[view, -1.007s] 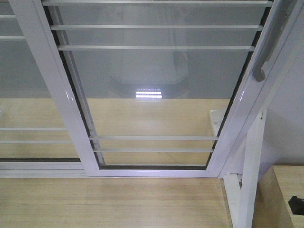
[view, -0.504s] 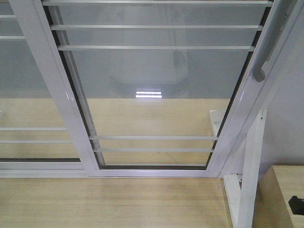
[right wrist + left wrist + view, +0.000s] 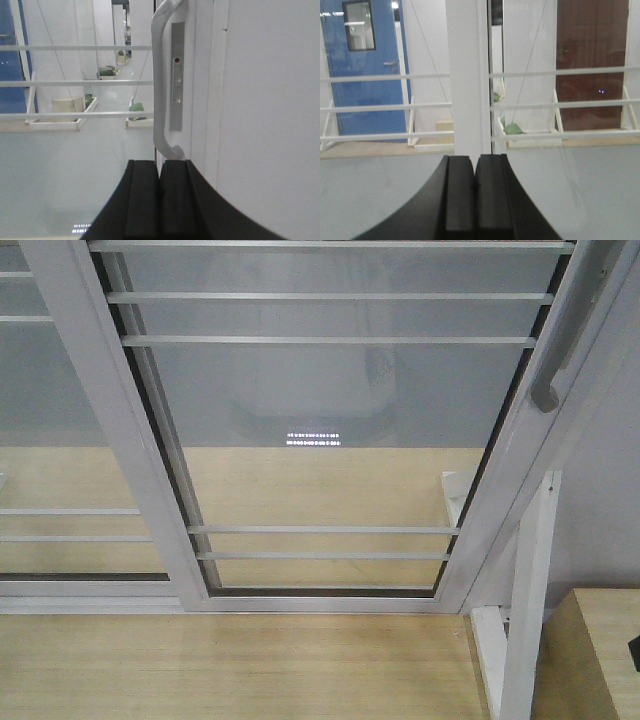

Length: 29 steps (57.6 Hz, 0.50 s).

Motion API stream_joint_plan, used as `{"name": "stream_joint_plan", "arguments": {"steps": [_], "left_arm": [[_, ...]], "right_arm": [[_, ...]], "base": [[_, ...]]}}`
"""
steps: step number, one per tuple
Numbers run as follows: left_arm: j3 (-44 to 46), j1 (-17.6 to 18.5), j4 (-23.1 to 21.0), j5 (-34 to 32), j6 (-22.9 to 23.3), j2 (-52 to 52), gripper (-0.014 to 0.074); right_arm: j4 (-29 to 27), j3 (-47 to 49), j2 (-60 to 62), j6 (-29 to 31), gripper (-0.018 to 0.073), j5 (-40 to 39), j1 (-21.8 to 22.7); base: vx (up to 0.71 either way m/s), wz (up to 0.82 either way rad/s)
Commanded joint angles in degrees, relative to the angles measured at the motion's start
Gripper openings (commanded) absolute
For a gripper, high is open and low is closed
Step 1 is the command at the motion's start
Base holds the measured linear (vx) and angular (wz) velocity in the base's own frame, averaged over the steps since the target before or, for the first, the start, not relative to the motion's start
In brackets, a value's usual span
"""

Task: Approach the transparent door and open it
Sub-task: 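Approach the door and stop facing its vertical silver handle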

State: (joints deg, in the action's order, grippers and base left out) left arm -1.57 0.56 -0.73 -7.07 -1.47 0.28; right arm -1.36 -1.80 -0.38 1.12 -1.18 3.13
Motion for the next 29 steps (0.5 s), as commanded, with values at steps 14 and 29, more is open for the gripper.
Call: {"name": "stream_joint_plan", "arguments": {"steps": [14, 29], "left_arm": [[10.0, 0.0, -0.4, -13.3, 0.6, 1.1, -0.0006], [36.6, 0.0, -0.2, -3.6, -0.7, 10.5, -0.0004]], "right_arm": [[0.1, 14.2, -1.4, 0.9, -0.0005, -3.6, 0.2], [0.4, 40.4, -13.8, 1.3, -0.0004, -1.0, 0.2]], "base": [[0.0, 0.0], [0.0, 0.0]]}}
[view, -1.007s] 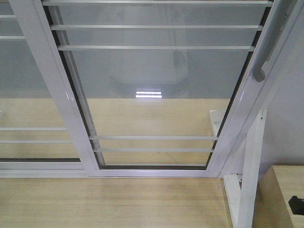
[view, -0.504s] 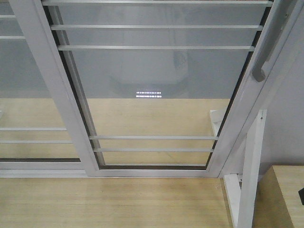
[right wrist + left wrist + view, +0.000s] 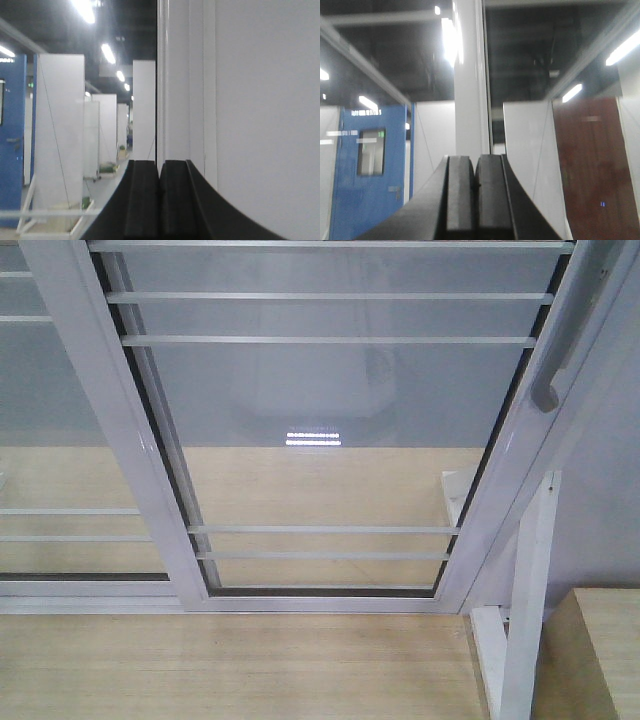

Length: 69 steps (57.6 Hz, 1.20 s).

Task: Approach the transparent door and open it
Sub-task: 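Approach the door and stop facing its vertical silver handle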

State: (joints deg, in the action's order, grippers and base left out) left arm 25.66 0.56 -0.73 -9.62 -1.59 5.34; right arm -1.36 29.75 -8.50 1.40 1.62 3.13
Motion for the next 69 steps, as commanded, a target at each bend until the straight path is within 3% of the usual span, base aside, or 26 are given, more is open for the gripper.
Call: {"name": "stream_joint_plan", "arguments": {"steps": [1, 10, 21, 31, 41, 55, 61, 69], "left_arm": [[11.5, 0.0, -0.2, -0.8, -1.1, 7.1, -0.0003], [21.4, 0.0, -0.2, 0.5, -3.0, 17.9, -0.0003], [22.8, 0.0, -0.3, 2.1, -2.3, 28.4, -0.0003], [22.8, 0.0, -0.4, 11.0, -2.2, 34.4, -0.0002], [22.8, 0.0, -0.4, 19.6, -1.1, 37.2, 0.0008], [22.8, 0.0, -0.4, 21.9, 0.5, 37.3, 0.0125], [22.8, 0.0, -0.3, 25.0, 0.5, 37.7, 0.0202], [22.8, 0.0, -0.3, 30.9, 0.5, 39.7, 0.0314]], "right_arm": [[0.4, 10.1, -6.7, 1.2, -0.0004, -4.0, 0.2], [0.4, 19.8, -16.7, 2.5, -0.0004, -4.0, 0.2], [-0.8, 20.4, -27.1, 1.3, -0.0004, -0.7, 0.2], [-1.8, 20.4, -34.1, 0.3, -0.0001, 7.5, 0.2], [-1.8, 20.4, -38.3, 0.3, 0.0027, 9.0, 0.2], [-1.8, 20.4, -39.2, -0.3, 0.0209, 9.3, 0.2], [-1.8, 20.4, -39.2, -1.4, 0.0312, 9.5, 0.2], [-1.8, 20.4, -39.5, -3.2, 0.0381, 12.5, 0.2]], "base": [[0.0, 0.0], [0.0, 0.0], [0.0, 0.0], [0.0, 0.0], [0.0, 0.0], [0.0, 0.0], [0.0, 0.0], [0.0, 0.0]]}}
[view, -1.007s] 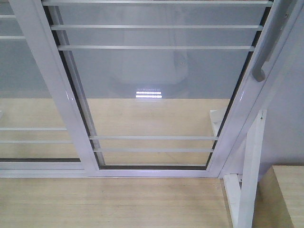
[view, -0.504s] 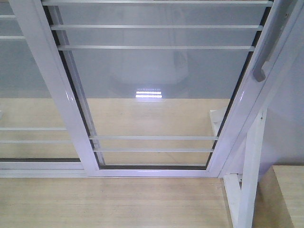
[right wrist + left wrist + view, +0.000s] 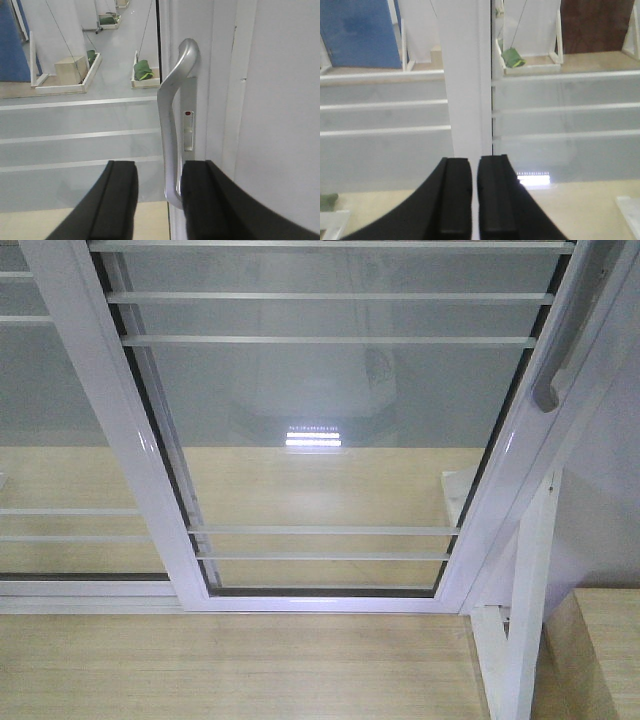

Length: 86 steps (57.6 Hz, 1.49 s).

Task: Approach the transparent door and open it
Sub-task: 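Approach the door and stop facing its vertical silver handle, then reach the right gripper to the silver door handle and grasp it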

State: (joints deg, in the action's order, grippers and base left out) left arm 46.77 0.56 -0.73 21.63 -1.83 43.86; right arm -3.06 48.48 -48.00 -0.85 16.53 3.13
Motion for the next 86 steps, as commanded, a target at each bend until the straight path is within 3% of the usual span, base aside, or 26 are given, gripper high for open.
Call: {"name": "stream_joint_plan", "arguments": {"steps": [1, 12, 19, 28, 57, 86], "left_arm": [[1.7, 0.0, -0.3, 0.4, 0.7, 1.4, 0.0323], [1.7, 0.0, -3.1, 8.1, 0.9, 4.7, 0.0377], [1.7, 0.0, -7.9, 10.3, 0.9, 6.3, 0.0376], [1.7, 0.0, -12.7, 11.0, 0.9, 6.8, 0.0376], [1.7, 0.0, -12.8, 12.3, 0.8, 6.8, 0.0376], [1.7, 0.0, -12.8, 12.2, 0.8, 6.8, 0.0376]], "right_arm": [[0.0, 1.7, -0.2, -0.8, 0.0382, -1.6, 0.2], [0.0, 1.7, -4.3, 2.9, 0.038, 1.3, 0.2], [0.0, 1.7, -9.4, 6.9, 0.038, -2.7, 0.2], [0.1, 1.7, -17.1, 7.3, 0.038, -9.7, 0.2], [0.1, 1.7, -36.9, 7.0, 0.038, -36.5, 0.2], [0.3, 17.4, -48.4, 7.0, 0.038, -35.9, 0.2]], "base": [[0.0, 0.0], [0.0, 0.0], [0.0, 0.0], [0.0, 0.0], [0.0, 0.0], [0.0, 0.0]]}}
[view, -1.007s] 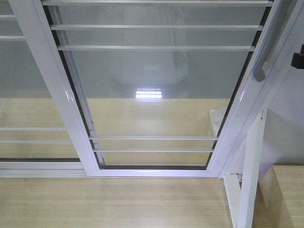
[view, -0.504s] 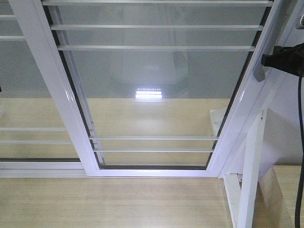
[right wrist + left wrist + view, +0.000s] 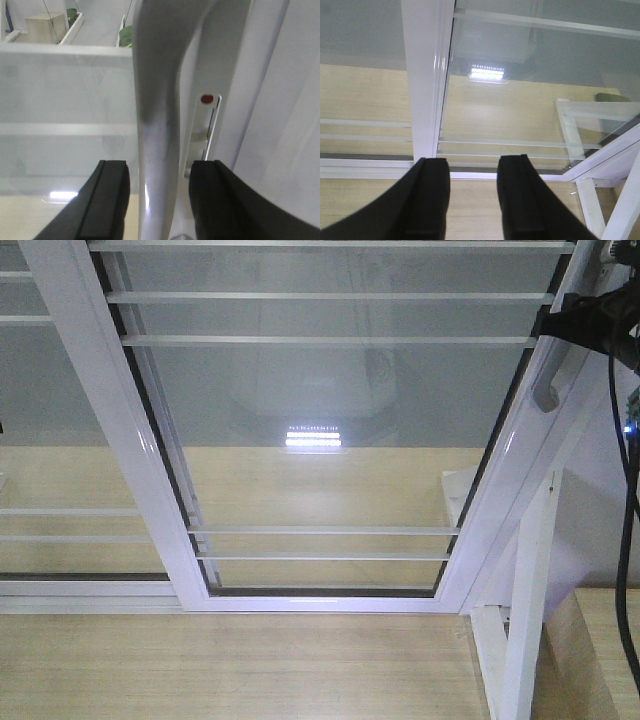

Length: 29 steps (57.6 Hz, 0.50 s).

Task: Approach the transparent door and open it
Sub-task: 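Reach the right gripper to the silver door handle and grasp it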

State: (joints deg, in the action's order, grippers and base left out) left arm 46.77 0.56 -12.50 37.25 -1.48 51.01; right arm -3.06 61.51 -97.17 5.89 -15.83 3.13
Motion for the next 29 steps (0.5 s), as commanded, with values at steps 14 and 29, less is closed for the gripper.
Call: {"name": "stream_joint_plan", "arguments": {"steps": [14, 29], "left_arm": [[1.7, 0.0, -1.1, -3.4, 0.4, -0.3, 0.0376], [1.7, 0.0, -1.1, -3.6, 0.4, -0.3, 0.0376]], "right_arm": [[0.3, 10.7, -5.0, 0.1, 0.0374, -2.9, 0.1], [0.3, 13.0, -6.4, 0.1, 0.0293, -1.9, 0.1]], "base": [[0.0, 0.0], [0.0, 0.0]]}}
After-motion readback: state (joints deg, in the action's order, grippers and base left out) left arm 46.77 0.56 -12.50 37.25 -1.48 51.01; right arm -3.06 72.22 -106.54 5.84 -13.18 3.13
